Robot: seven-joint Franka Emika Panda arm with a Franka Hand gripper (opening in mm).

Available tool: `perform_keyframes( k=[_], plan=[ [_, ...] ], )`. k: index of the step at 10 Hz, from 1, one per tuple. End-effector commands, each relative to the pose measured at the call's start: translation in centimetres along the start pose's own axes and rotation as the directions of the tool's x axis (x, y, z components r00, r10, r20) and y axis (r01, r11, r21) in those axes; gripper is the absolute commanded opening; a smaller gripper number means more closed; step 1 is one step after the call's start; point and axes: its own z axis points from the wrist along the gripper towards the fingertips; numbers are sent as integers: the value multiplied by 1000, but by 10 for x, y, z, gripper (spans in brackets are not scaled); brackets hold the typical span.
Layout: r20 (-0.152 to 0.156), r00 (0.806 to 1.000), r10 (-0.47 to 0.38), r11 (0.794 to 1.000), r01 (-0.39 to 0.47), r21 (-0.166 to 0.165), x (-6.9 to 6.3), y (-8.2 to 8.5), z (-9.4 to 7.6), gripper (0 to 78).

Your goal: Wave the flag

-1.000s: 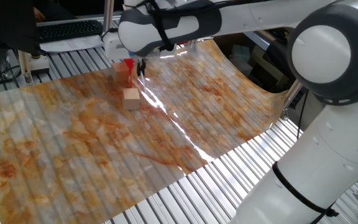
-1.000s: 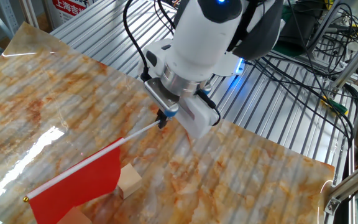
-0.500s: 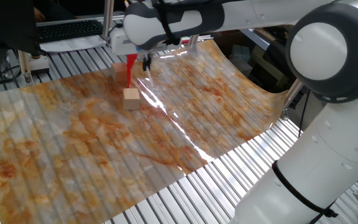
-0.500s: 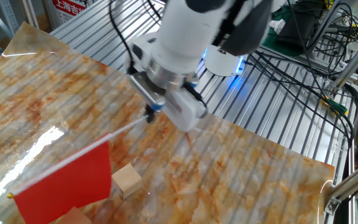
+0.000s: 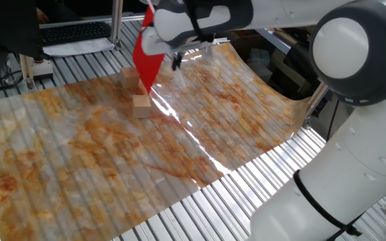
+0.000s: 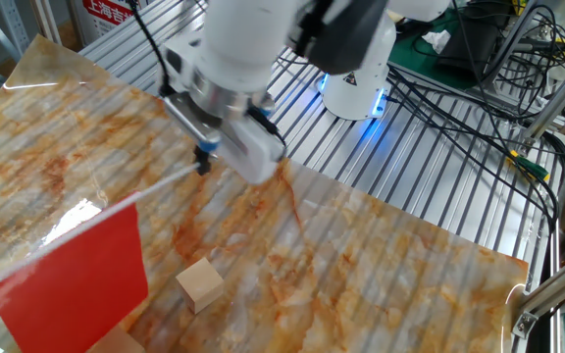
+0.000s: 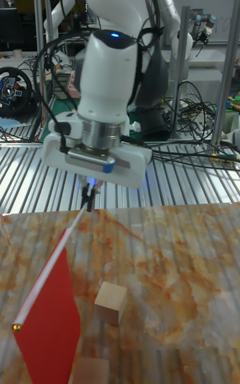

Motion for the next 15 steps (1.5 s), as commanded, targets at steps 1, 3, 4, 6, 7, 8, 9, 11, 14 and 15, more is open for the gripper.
perform_keyframes(
  k=[1,3,4,6,7,8,9,11,14,15],
  plan=[
    [41,963,-266,959,261,109,-9,-127,7,11],
    [13,908,-419,883,404,238,-5,-130,5,11],
    [12,908,-419,884,405,234,-5,-130,4,11],
    [-21,908,-418,852,400,338,-3,-121,-5,11],
    [-32,905,-424,826,402,395,-2,-117,-9,11],
    [-52,903,-427,787,399,470,1,-110,-18,11],
    [-83,894,-439,724,408,556,2,-106,-23,11],
    [-44,982,-182,981,185,62,3,-103,-22,11],
    [-130,969,212,946,-237,-220,18,-45,-34,11],
    [-142,955,261,933,-287,-216,22,-21,-38,11]
  ],
)
